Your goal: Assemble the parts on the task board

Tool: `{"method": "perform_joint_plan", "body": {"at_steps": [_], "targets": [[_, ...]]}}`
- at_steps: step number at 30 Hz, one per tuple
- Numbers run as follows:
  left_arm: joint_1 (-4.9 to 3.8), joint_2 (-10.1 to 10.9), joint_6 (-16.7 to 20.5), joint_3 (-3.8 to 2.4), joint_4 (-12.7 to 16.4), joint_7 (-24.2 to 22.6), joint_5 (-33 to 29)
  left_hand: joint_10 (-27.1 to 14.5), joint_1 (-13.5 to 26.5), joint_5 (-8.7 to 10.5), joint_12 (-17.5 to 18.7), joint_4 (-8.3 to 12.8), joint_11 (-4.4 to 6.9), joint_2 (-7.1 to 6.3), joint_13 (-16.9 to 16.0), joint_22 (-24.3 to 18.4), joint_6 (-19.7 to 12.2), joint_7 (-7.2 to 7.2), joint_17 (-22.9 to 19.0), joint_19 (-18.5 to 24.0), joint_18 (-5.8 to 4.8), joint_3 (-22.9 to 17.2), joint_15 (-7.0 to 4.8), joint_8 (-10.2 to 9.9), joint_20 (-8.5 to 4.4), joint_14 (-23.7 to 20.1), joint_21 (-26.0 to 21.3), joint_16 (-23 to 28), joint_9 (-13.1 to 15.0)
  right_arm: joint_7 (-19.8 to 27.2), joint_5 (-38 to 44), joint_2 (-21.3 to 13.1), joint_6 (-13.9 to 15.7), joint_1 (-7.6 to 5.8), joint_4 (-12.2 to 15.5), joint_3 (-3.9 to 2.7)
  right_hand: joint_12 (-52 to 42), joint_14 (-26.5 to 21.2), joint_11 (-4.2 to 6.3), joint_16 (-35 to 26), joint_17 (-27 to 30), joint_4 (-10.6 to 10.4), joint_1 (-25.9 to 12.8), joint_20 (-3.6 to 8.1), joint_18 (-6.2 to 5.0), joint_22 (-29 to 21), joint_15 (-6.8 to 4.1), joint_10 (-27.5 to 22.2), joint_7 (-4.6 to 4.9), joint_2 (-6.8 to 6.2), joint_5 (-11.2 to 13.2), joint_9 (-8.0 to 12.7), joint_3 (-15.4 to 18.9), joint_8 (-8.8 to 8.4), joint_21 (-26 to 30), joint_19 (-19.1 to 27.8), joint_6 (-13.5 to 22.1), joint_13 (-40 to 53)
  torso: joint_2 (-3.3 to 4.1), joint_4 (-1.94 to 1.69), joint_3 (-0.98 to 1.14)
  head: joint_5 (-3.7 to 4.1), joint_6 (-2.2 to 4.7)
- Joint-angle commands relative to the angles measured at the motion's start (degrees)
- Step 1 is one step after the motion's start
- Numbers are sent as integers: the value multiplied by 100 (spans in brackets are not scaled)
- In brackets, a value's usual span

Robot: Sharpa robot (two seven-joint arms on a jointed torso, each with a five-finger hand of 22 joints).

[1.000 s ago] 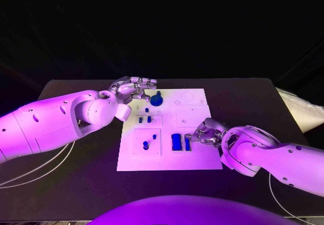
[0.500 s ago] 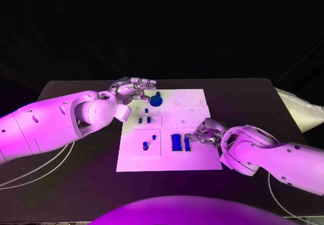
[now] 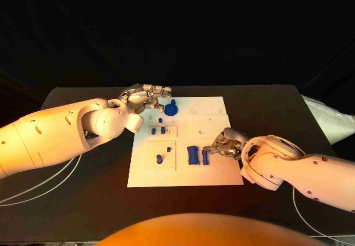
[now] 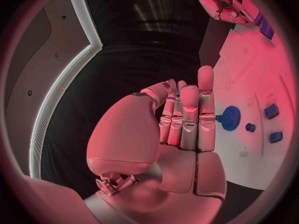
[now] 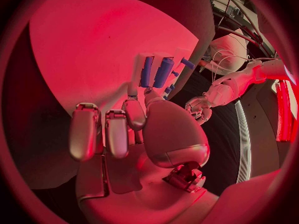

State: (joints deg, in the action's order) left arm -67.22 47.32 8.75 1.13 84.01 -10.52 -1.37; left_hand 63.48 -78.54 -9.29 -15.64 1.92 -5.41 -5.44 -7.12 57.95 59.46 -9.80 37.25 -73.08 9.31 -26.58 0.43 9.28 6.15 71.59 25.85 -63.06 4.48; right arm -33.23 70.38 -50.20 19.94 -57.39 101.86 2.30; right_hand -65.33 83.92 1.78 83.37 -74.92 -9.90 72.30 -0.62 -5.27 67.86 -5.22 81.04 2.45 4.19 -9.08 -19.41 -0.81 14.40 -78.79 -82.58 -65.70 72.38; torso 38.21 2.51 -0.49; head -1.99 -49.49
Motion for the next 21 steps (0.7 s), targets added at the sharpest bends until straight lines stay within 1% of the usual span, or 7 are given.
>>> {"method": "perform_joint_plan", "body": {"at_steps": [1,4,7,11,13,15,21], "targets": [[-1,-5,-108,-3,7,6,31,-41,-14,-24,-26,33,-8,0,-8,-6,-39,-10,-6,39,107,-13,10,25,-10,-31,-21,26,-7,-4,31,1,-210,14,3,11,-13,434,13,36,-555,61,77,-2,106,1,-39,46,-10,-58,36,-7,8,-3,-19,-29,20,-4,-4,-1,-1,-3,-10],[-1,-2,-113,-2,8,21,39,-41,-14,-24,-26,33,-8,0,-8,-6,-39,-10,-6,39,107,-13,10,25,-10,-31,-21,26,-7,20,25,1,-223,14,3,11,-9,434,12,35,-554,88,85,-2,108,10,-38,45,-8,-98,46,-7,18,-3,-22,-32,21,-4,-3,1,-2,-6,-9],[-1,0,-113,-1,6,29,43,-44,-12,-26,-31,35,-9,2,-8,-5,-40,-11,-4,40,107,-19,11,29,-10,-31,-20,22,-7,41,23,0,-154,14,-2,11,5,433,9,33,-552,87,69,-3,107,7,-37,40,-2,-111,54,-7,27,-4,-21,-31,21,-12,-6,0,-2,-8,-6],[-1,0,-114,0,3,36,45,-44,-12,-26,-31,35,-9,2,-8,-5,-40,-11,-4,40,107,-19,11,29,-10,-31,-20,22,-7,89,23,-4,38,14,-18,11,45,429,-12,21,-534,-28,-120,-12,109,10,-21,27,19,-92,60,-3,86,-10,-20,-29,20,-35,-4,-1,-4,-6,-1],[-1,-1,-117,0,3,40,46,-44,-12,-26,-31,35,-9,2,-8,-5,-40,-11,-4,40,107,-19,11,29,-10,-31,-20,22,-7,121,23,-7,118,14,-26,11,52,429,-19,18,-531,-114,-245,-18,108,9,-14,28,26,-76,12,-1,131,-13,-19,-28,18,-36,-1,-1,-3,-4,5],[-1,-1,-118,1,1,44,46,-44,-12,-26,-31,35,-9,2,-8,-5,-40,-11,-4,40,107,-19,11,29,-10,-31,-20,22,-7,150,24,-10,170,14,-29,11,54,429,-19,18,-531,-179,-337,-23,109,16,-14,30,25,-80,-134,-1,186,-13,-21,-29,12,-33,1,-1,-1,-4,1],[0,-4,-123,3,-5,52,47,-44,-12,-26,-31,35,-9,2,-8,-5,-40,-11,-4,40,107,-19,11,29,-10,-31,-20,22,-7,222,36,-20,162,15,-23,11,63,427,-15,12,-524,-149,-313,-22,106,8,-15,27,20,-142,-193,-2,228,-15,-16,-25,17,-35,-1,-1,1,1,8]]}}
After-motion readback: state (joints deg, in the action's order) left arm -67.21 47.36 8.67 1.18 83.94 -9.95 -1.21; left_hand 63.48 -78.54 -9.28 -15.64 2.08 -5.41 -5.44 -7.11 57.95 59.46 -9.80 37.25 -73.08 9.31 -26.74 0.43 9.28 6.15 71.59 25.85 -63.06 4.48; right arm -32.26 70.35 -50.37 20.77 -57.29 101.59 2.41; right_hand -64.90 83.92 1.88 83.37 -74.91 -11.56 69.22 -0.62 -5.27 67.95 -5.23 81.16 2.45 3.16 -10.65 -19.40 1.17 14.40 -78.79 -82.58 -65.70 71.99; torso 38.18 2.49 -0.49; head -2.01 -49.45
